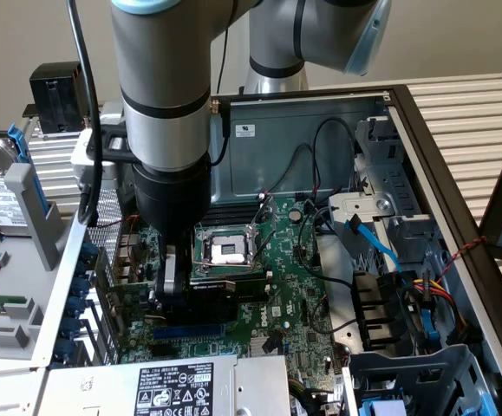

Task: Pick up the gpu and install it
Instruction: 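Insert the gpu into the slot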

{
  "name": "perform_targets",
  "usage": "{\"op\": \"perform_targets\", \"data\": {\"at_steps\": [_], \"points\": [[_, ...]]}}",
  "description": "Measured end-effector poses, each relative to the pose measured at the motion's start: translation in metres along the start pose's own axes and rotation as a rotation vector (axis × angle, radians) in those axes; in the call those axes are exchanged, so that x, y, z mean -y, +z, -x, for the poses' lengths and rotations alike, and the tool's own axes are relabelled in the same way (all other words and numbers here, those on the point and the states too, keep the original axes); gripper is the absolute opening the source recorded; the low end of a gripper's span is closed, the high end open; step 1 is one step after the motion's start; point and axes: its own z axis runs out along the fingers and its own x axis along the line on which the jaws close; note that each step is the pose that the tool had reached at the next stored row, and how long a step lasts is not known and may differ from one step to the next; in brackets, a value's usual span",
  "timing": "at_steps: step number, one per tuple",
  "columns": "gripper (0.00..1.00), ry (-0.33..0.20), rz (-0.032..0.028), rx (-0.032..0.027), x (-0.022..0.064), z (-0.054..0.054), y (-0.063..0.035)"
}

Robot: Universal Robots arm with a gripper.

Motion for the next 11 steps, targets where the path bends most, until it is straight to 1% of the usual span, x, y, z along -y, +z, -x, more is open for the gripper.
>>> {"op": "perform_targets", "data": {"at_steps": [5, 11], "points": [[0.27, 0.0, 0.0, 0.0, -0.0003, 0.0, 0.0], [0.27, 0.0, 0.0033, -0.0001, -0.0004, 0.0, -0.0011]]}}
